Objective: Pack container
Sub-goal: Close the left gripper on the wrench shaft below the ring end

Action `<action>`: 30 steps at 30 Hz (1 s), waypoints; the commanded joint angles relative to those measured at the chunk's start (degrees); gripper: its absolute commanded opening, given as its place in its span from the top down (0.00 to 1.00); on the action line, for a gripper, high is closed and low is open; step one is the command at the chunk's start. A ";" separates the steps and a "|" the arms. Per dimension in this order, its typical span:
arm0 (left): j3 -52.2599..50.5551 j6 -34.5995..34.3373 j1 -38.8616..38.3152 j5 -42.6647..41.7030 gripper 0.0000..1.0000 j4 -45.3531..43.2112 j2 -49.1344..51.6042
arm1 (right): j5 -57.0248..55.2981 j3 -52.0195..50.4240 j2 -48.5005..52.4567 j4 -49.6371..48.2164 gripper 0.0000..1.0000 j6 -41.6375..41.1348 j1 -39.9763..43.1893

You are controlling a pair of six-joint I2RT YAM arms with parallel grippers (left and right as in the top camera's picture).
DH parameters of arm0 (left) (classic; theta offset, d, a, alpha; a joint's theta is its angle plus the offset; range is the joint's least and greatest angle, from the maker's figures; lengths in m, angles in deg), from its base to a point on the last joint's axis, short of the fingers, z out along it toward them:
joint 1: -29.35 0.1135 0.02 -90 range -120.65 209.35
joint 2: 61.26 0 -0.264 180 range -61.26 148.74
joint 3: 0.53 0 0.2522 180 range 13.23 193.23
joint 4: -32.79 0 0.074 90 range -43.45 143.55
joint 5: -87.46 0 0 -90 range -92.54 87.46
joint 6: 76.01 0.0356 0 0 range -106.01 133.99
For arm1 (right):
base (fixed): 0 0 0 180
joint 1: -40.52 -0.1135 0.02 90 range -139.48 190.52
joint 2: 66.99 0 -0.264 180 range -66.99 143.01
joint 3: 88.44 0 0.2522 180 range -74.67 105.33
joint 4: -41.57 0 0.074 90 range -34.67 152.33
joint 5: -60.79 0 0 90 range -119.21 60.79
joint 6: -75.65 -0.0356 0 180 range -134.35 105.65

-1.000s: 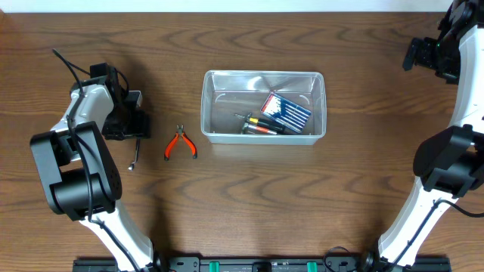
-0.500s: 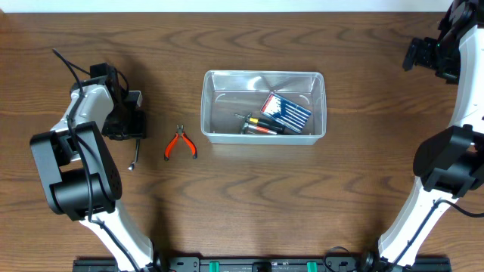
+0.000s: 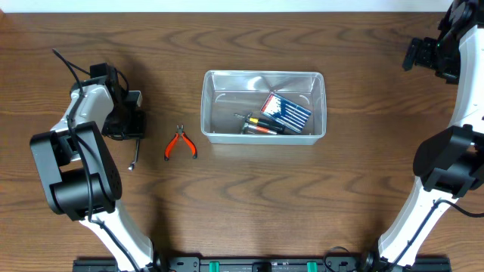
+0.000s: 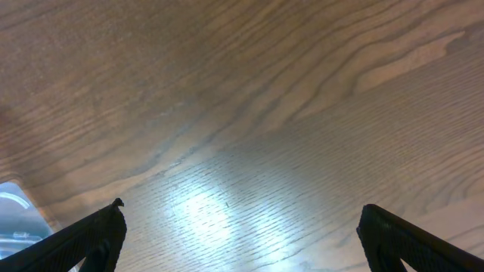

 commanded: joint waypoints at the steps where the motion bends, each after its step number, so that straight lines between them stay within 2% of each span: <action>1: -0.61 0.50 0.26 0.28 0.70 -0.07 1.16 | -0.48 -0.04 -0.28 0.00 0.01 -0.59 0.31; 13: -0.61 0.50 0.24 0.26 0.70 -0.07 1.16 | -0.48 -0.04 -0.28 0.00 0.01 -0.59 0.28; 30: -0.61 0.50 0.24 0.26 0.80 -0.09 1.16 | -0.48 -0.04 -0.28 0.00 0.01 -0.59 0.31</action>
